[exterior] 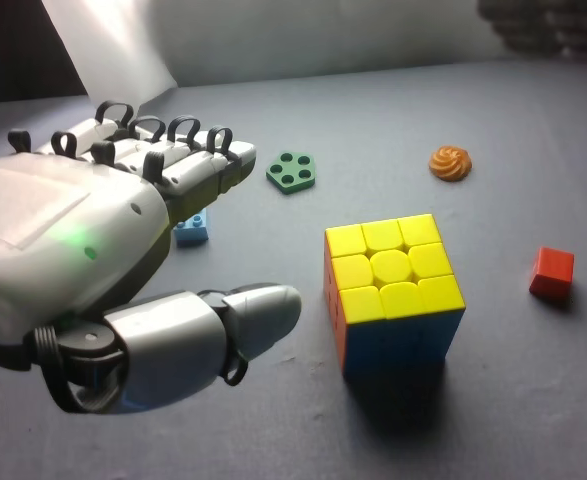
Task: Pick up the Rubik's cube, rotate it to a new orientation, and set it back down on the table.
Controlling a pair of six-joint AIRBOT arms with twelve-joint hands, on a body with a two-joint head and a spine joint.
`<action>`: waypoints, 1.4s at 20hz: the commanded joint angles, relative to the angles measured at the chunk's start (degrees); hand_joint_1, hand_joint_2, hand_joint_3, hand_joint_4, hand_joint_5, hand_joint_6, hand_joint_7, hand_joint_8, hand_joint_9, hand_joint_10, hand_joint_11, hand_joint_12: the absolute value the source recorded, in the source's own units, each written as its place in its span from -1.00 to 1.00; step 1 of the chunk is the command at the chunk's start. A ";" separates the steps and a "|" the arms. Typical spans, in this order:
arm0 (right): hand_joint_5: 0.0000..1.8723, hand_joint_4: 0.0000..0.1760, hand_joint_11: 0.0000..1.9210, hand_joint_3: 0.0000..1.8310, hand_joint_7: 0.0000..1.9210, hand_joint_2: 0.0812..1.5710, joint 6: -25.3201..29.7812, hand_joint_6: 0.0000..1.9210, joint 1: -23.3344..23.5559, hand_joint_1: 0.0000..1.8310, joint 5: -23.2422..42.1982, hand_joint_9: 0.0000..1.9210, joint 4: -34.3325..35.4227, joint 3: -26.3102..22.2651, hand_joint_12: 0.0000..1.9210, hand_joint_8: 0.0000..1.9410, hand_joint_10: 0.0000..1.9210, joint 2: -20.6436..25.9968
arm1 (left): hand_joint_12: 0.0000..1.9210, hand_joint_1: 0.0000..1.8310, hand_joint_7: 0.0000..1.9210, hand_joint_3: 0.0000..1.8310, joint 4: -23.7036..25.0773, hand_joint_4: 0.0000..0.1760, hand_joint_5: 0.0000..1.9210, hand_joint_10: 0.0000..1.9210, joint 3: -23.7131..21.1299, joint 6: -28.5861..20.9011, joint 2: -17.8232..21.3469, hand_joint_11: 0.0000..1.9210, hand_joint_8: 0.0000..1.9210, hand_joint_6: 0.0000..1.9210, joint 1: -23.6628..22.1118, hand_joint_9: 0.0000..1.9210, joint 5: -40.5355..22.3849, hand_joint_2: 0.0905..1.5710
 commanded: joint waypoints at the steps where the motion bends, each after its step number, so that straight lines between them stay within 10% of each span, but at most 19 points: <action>1: -0.94 -1.00 -0.99 -0.99 -0.94 0.49 -0.67 -1.00 0.71 -1.00 -3.86 -0.99 3.87 0.71 -0.98 -1.00 -1.00 0.29 | -0.57 -0.97 -0.87 -1.00 2.62 -1.00 -0.88 -1.00 -0.31 0.99 -0.44 -1.00 -1.00 -1.00 -0.94 -0.85 -4.15 0.56; 8: -0.96 -1.00 -1.00 -0.99 -0.96 0.51 -13.27 -1.00 1.01 -1.00 -6.31 -1.00 9.31 1.95 -1.00 -1.00 -1.00 0.26 | -0.97 -0.36 -0.96 -1.00 -2.71 -1.00 -0.86 -1.00 2.87 6.63 -8.76 -1.00 -1.00 -1.00 -2.37 -1.00 -4.94 0.43; 11: -0.92 -1.00 -0.97 -0.99 -0.94 0.51 -28.15 -0.99 1.37 -1.00 -8.37 -0.99 9.33 1.93 -0.99 -0.99 -1.00 0.19 | -1.00 0.16 -0.94 -1.00 -4.58 -1.00 -0.74 -1.00 5.38 4.84 -13.05 -1.00 -1.00 -1.00 -1.70 -1.00 -4.38 0.10; 14: -0.91 -1.00 -0.98 -0.99 -0.94 0.51 -45.86 -0.99 1.40 -1.00 -8.97 -1.00 9.33 1.90 -0.99 -0.99 -1.00 0.06 | -0.39 0.51 -0.88 -1.00 -6.89 -1.00 -0.69 -1.00 7.27 4.62 -17.78 -1.00 -1.00 -1.00 -1.28 -0.98 -7.79 0.16; 15: -0.90 -1.00 -0.98 -0.99 -0.93 0.51 -49.17 -0.98 1.35 -1.00 -8.97 -0.99 9.32 1.89 -0.99 -0.99 -1.00 0.05 | -0.46 0.56 -0.92 -1.00 -7.95 -0.92 -0.72 -1.00 7.81 4.53 -19.54 -1.00 -1.00 -1.00 -1.27 -1.00 -9.33 0.17; 18: -0.88 -1.00 -0.97 -0.99 -0.92 0.52 -50.58 -0.98 1.33 -1.00 -8.96 -0.98 9.30 1.80 -0.98 -0.99 -0.99 0.05 | -0.99 0.54 -0.99 -1.00 -9.73 -0.87 -0.84 -1.00 9.60 2.27 -23.96 -1.00 -0.99 -1.00 -1.25 -1.00 -12.39 0.10; 28: -0.89 -1.00 -0.98 -1.00 -0.92 0.52 -50.59 -0.99 1.41 -1.00 -8.60 -0.97 5.56 0.28 -0.95 -1.00 -1.00 0.11 | -0.99 0.51 -1.00 -1.00 -16.84 -0.94 -0.88 -1.00 15.95 -2.00 -35.95 -0.99 -1.00 -1.00 -2.13 -1.00 -21.80 0.05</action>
